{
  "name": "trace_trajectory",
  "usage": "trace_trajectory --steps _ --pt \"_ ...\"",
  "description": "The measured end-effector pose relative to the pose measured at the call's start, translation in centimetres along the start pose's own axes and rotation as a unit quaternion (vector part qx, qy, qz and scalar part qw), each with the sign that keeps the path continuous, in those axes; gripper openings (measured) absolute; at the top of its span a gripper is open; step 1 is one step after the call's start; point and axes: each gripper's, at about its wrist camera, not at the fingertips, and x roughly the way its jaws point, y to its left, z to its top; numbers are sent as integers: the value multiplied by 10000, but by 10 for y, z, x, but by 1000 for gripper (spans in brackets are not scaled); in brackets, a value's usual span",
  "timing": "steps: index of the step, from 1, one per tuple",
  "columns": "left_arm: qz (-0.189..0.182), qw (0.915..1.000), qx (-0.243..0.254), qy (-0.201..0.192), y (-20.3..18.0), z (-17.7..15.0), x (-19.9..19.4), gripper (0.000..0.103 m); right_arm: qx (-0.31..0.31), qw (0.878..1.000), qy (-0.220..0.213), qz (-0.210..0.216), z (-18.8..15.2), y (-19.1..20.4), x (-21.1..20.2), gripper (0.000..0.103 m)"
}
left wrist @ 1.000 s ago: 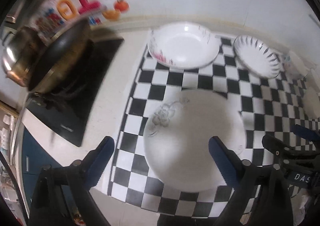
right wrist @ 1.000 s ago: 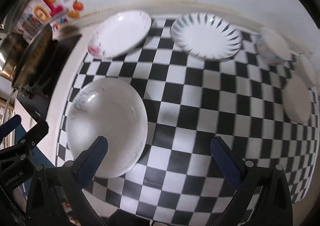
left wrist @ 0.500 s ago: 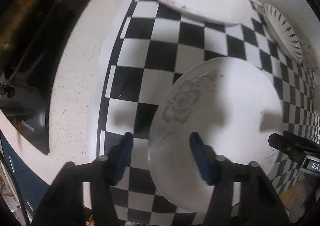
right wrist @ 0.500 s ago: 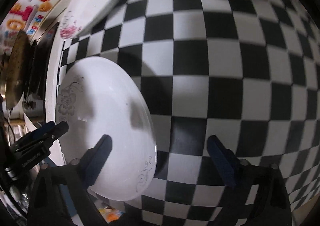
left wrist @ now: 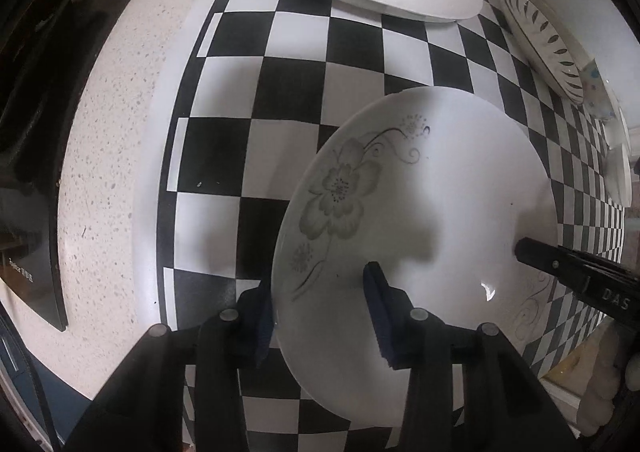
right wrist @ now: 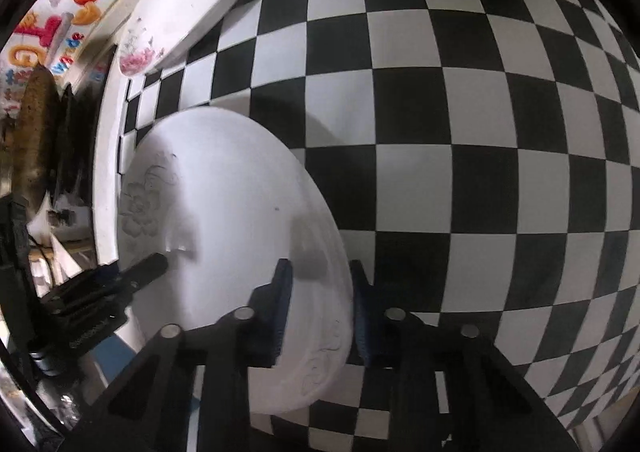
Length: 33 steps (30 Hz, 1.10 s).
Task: Organize plates and bowls
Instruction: 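Close the left gripper on the plate rim while the right gripper grips the rim too, then lift the grey-flower plate with both grippers toward the pink-flower plate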
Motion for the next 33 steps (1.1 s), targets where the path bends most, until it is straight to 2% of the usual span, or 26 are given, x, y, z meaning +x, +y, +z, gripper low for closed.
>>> trace_trajectory --steps 8,16,22,25,30,33 --pt "-136 9997 -169 -69 -1 -16 -6 39 -72 9998 -125 108 -4 -11 -8 23" --pt "-38 9996 -130 -243 -37 -28 -22 39 -100 9993 -323 188 -11 -35 -33 19" --pt "-21 9994 68 -345 -89 -32 -33 39 6 9982 -542 266 -22 -74 -68 18" --pt "-54 9992 202 -350 -118 -23 -36 39 106 9974 -657 291 -30 -99 -87 18" --pt "-40 9987 404 -305 -145 -17 -26 39 327 9965 -710 300 -40 -142 -101 18" --pt "-43 9990 412 -180 -153 -23 -12 39 388 9967 -662 265 -45 -162 -98 18"
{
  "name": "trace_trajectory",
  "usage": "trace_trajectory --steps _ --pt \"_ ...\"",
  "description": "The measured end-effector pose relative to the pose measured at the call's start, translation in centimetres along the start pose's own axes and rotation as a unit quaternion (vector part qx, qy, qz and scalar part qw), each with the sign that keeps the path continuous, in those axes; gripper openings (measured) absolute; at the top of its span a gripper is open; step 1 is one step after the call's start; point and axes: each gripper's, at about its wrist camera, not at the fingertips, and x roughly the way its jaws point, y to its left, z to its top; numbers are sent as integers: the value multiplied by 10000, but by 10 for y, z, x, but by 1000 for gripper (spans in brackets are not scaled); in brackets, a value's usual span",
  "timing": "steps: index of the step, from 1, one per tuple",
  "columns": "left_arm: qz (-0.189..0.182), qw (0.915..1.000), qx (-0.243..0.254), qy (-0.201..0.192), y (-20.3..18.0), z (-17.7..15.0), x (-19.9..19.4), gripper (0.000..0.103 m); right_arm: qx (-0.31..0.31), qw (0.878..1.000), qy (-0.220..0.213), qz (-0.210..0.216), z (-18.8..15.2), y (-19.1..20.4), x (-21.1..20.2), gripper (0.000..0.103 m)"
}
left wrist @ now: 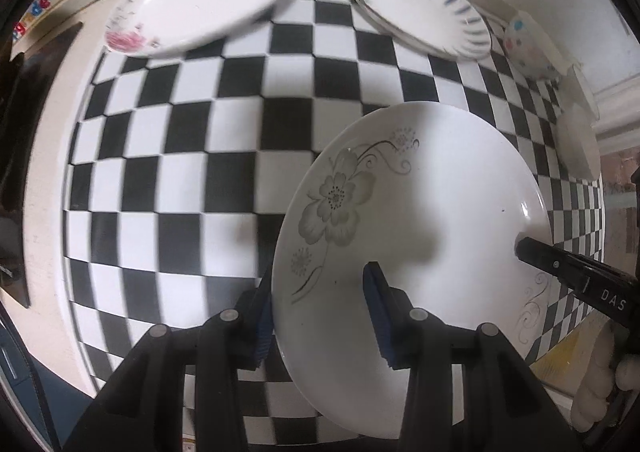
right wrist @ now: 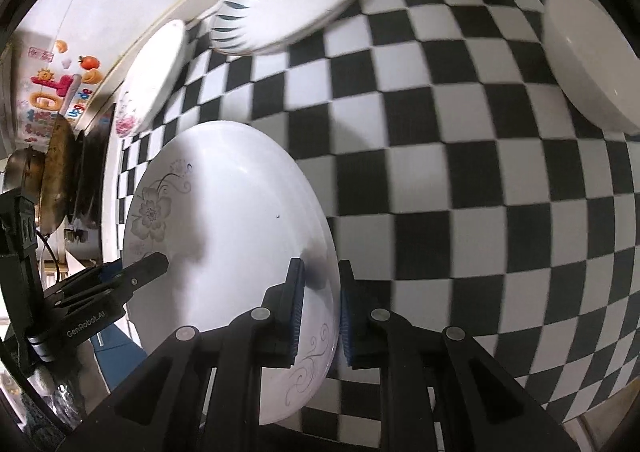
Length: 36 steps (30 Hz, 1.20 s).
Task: Organize plates and bowls
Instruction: 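Lift the grey-flower plate with both grippers toward the pink-flower plate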
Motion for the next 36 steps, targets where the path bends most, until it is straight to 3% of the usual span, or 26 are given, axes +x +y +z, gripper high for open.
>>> trace_trajectory --steps 12,30,36 --pt "185 9995 -115 242 -7 -11 29 39 -11 9996 266 -14 -16 -39 20 18" --pt "189 9993 -119 302 -8 -13 31 39 -9 9993 323 -164 -12 -26 27 21" --pt "498 9982 9 334 -11 -16 26 39 140 9990 404 -114 -8 -32 26 21"
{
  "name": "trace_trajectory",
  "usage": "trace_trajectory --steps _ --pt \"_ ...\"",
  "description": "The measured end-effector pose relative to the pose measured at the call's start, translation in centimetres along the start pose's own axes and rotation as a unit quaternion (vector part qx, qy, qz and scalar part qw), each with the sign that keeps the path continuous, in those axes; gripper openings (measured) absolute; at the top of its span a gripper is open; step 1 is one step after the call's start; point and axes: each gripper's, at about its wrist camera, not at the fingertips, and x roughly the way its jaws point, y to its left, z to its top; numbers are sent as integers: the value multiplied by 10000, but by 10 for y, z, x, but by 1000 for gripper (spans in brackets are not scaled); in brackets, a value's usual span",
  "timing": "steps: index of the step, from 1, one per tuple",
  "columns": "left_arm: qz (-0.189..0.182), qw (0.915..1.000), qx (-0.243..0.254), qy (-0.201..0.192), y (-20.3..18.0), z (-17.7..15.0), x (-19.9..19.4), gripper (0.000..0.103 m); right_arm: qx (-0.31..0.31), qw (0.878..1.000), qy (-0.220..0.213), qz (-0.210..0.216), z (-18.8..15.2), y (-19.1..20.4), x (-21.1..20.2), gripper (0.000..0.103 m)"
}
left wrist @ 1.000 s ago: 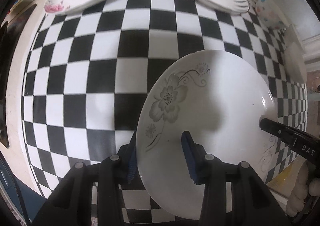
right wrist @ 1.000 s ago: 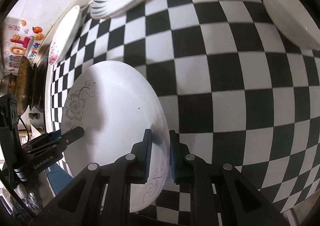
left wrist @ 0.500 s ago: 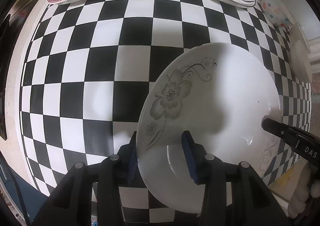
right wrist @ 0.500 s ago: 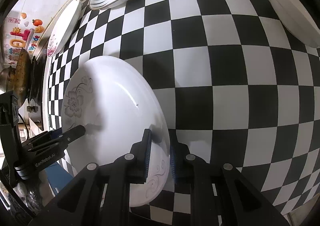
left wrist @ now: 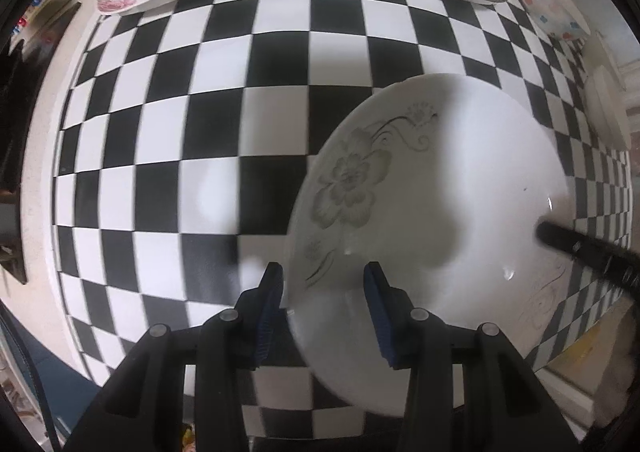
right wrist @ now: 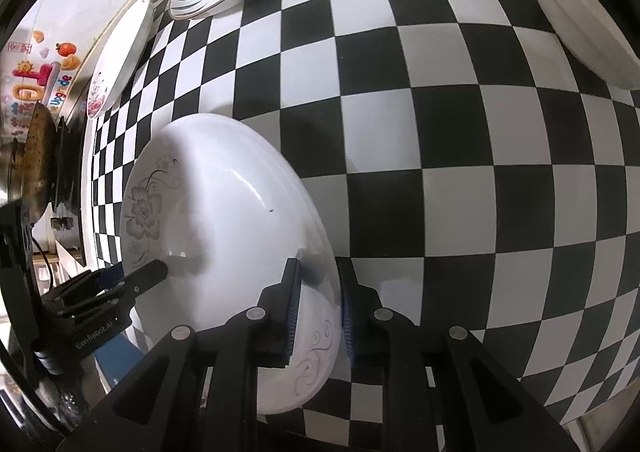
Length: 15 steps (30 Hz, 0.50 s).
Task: Organize plates and bowls
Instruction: 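Lift the grey-flower plate with both grippers toward the pink-flower plate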
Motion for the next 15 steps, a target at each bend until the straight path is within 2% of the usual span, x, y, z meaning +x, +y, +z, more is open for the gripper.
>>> trace_trajectory --steps 6,11,13,14,15 --pt "199 9990 -265 -305 32 -7 -38 40 222 9993 -316 0 7 -14 -39 21" --pt "202 9934 -616 -944 64 14 -93 41 49 9978 -667 5 25 6 -78 23" --pt "50 9905 -749 -1150 82 30 -112 43 -60 9967 -803 84 38 25 -91 45" --pt "2 9896 -795 -1201 89 39 -116 45 -130 9959 -872 190 46 36 -96 52" --pt "-58 9881 -867 -1269 97 50 -121 47 -186 9944 -971 362 55 49 -101 64"
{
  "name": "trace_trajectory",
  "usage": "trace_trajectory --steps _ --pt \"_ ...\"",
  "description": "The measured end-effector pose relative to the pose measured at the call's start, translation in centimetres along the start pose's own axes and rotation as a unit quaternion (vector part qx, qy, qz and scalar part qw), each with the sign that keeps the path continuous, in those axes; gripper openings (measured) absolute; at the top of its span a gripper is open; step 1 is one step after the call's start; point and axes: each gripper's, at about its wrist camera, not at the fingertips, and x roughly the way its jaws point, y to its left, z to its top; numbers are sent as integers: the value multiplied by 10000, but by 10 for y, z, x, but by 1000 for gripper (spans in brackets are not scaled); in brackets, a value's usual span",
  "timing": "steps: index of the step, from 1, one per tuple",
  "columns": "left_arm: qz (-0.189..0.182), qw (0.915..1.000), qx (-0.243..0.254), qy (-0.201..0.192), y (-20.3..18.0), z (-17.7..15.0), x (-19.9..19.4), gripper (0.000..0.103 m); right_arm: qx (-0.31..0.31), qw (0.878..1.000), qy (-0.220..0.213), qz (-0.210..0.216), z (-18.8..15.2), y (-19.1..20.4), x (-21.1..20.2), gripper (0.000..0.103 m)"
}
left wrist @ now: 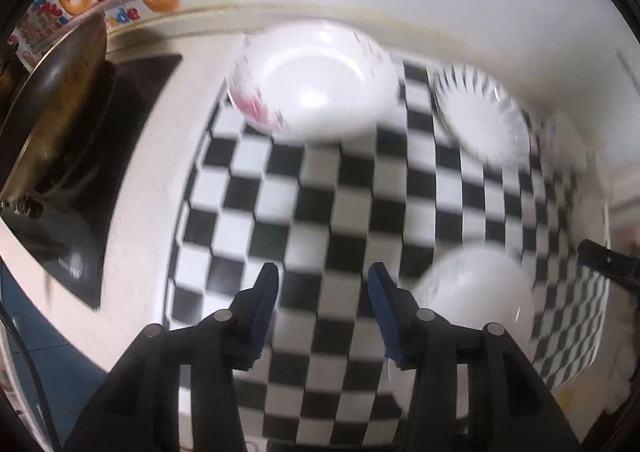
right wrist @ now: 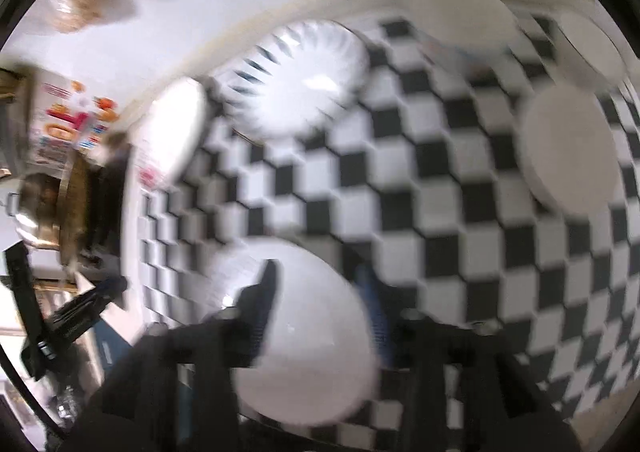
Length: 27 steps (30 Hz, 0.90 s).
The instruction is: Organize plates and bowls
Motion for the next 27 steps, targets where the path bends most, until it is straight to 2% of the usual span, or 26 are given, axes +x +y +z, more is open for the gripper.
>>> trace_trajectory --steps 3,7,13,18,27 --pt "-156 9996 -208 -51 16 29 3 48 -102 9989 -121 432 28 37 5 75" --pt "-374 9978 -547 101 57 79 28 48 -191 9963 -131 823 67 86 38 77" --pt "-588 9922 -971 516 101 124 81 48 -301 9962 371 735 132 135 111 77" --pt "-700 9872 -1223 747 128 158 120 48 -486 9962 642 318 175 160 166 77" --pt "-748 9869 -945 1077 127 188 160 48 -673 9916 1107 -33 210 172 229 76"
